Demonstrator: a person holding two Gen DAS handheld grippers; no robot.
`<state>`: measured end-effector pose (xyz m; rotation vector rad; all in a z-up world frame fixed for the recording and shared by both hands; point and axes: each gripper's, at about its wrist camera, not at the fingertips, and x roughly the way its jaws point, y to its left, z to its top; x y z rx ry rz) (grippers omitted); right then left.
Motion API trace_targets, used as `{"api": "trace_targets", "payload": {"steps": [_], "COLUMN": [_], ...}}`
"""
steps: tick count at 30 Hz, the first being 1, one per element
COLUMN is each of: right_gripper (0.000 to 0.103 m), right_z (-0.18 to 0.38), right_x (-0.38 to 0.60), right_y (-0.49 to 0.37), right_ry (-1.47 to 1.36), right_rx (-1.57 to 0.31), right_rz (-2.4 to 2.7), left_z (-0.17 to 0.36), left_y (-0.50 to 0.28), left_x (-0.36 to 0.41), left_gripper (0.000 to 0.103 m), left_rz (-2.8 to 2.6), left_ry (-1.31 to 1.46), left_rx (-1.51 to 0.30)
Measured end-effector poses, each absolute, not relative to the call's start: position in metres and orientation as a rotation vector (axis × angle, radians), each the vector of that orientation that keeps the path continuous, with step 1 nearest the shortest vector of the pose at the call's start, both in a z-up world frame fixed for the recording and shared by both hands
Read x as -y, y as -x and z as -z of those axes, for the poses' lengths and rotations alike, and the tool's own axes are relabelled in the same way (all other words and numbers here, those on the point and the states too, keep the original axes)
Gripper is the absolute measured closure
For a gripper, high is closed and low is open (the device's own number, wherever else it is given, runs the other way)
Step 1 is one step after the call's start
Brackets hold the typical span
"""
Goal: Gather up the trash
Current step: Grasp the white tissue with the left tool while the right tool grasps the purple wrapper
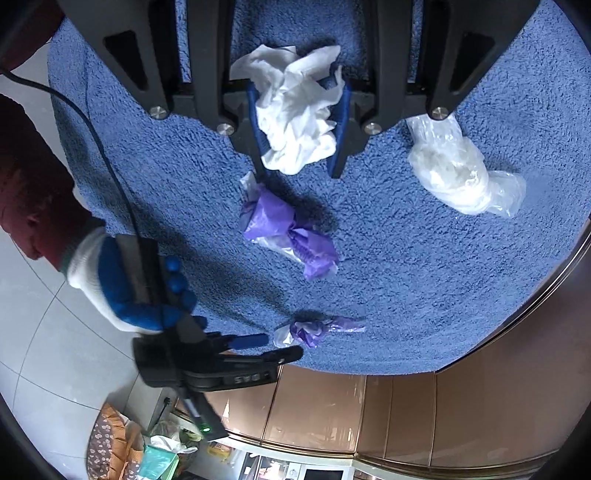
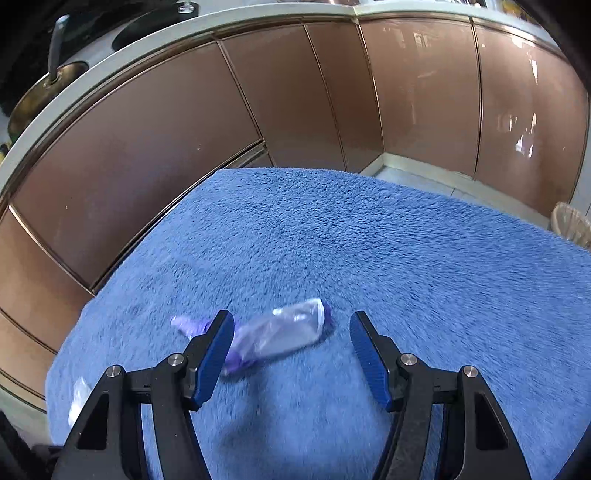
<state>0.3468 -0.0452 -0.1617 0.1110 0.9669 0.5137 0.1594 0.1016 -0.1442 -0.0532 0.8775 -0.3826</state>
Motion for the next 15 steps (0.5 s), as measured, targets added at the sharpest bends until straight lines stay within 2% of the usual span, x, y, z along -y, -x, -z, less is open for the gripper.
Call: {"api": "trace_targets", "payload": {"steps": [2, 5, 7, 12, 15], "right_gripper": [0.06, 0.066, 0.076, 0.089, 0.091], "right_z": [0.168, 0.172, 0.172, 0.161, 0.145], "right_x": [0.039, 0.034, 0.036, 0.044, 0.053], "right_y": [-0.35, -0.347, -0.344, -0.328, -0.309], "right_ry": [-0.096, -0.079, -0.089, -0.084, -0.084], "right_rx": [-0.977, -0.974, -0.975, -0.96, -0.941], "right_rz": [-0.521, -0.519, -0.527, -0.532, -0.532], "left_z": [0.145, 0.146, 0.147, 0.146, 0.143], "left_y": [-0.16, -0.16, -0.16, -0.157, -0.154], "left_x": [-0.101, -0.101, -0.101, -0.099, -0.1], "left_gripper": [0.074, 0.076, 0.077, 0.081, 0.083], "left_rz": [0.381, 0.378, 0.378, 0.381, 0.379], "left_ry": [0.052, 0.053, 0.049, 0.036, 0.032], "left_rx": [-0.878, -0.878, -0.877, -0.861, -0.839]}}
